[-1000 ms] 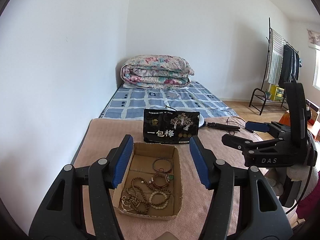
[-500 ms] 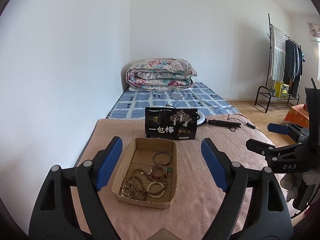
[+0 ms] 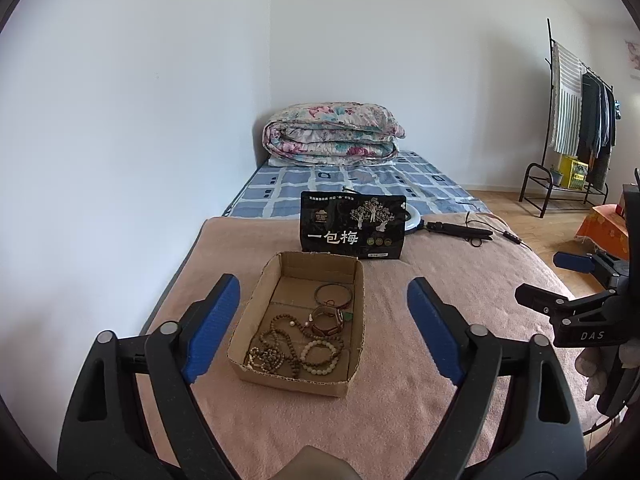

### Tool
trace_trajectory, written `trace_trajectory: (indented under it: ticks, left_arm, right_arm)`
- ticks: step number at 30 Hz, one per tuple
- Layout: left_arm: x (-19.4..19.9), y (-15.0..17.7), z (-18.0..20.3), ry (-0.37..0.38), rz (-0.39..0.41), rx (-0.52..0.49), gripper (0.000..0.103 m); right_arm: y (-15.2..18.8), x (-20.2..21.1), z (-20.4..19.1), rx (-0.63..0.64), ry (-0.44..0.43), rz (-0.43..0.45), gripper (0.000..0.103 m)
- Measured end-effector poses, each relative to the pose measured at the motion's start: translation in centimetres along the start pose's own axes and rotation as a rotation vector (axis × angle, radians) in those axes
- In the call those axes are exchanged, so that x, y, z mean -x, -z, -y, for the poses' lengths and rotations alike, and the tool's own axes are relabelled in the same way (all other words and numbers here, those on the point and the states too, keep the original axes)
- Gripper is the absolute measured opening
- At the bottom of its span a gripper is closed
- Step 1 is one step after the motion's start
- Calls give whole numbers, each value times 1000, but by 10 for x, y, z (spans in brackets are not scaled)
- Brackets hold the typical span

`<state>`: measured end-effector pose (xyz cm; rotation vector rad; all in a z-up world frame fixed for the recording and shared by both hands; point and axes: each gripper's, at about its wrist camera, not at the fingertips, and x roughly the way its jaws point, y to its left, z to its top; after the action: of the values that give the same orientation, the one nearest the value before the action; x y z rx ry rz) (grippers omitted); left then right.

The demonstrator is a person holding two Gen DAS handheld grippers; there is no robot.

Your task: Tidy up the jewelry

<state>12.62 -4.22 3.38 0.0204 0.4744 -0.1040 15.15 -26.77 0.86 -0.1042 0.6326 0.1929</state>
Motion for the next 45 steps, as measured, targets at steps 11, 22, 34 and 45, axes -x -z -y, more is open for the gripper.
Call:
trace_trajectory:
  ticks: [11,22,34,45]
  left_arm:
    - [-5,3,3,-30,-20,-27,97]
    - [-10,6,-4,-47,-50,12,103]
    - [-10,6,-3,-58,-49,7,103]
    - [-10,4,-4,-65,-44,3,103]
  right_arm:
    - [2,-1,5,-18,22,6,103]
    - [3,1,8,-20,37,6,103]
    - [5,-2,8,-12,42,-6,103]
    - [5,-2,7,-6,43,-10,103]
